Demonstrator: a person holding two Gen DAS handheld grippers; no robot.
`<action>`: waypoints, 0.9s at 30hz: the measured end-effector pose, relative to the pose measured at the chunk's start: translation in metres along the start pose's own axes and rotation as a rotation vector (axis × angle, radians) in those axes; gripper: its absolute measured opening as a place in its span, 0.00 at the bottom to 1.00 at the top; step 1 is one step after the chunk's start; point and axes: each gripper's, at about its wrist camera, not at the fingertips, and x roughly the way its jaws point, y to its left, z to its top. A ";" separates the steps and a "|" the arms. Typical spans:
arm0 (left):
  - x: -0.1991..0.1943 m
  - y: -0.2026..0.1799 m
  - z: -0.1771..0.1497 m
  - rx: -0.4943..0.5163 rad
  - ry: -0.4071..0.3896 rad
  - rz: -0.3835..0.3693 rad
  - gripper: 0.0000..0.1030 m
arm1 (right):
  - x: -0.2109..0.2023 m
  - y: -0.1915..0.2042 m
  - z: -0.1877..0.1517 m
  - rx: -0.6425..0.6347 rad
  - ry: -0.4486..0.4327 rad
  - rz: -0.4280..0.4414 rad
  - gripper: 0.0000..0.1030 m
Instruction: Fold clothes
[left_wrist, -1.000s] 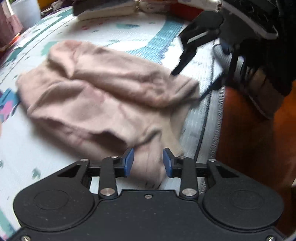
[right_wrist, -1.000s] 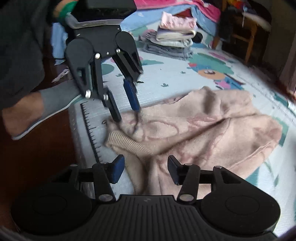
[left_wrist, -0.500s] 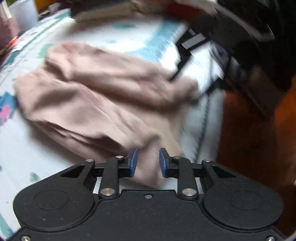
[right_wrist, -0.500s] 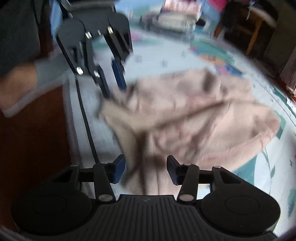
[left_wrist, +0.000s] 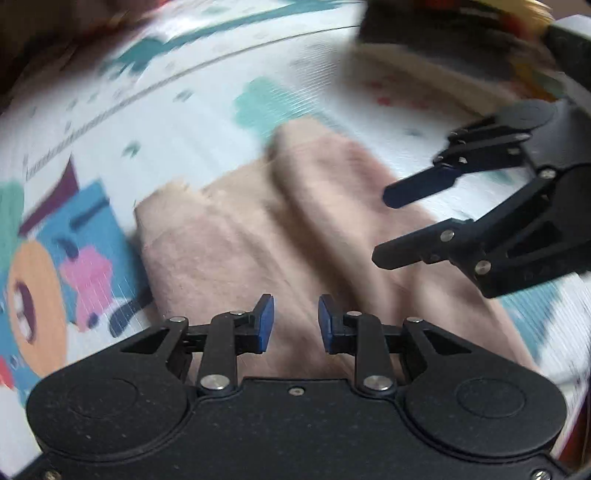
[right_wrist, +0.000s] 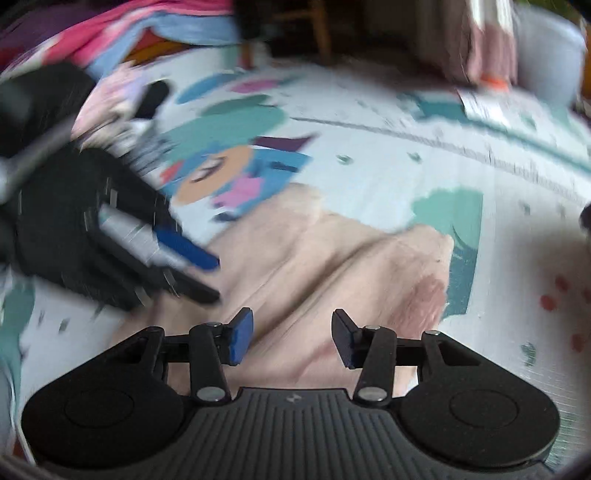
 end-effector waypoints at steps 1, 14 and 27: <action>0.007 0.004 -0.001 -0.040 0.003 0.004 0.24 | 0.013 -0.007 0.006 0.030 0.027 -0.010 0.47; 0.008 0.007 0.002 -0.180 -0.062 -0.080 0.03 | 0.052 -0.012 0.008 0.118 0.075 -0.023 0.26; -0.010 0.032 -0.040 -0.173 -0.101 -0.211 0.24 | 0.058 -0.013 0.006 0.151 0.034 -0.005 0.10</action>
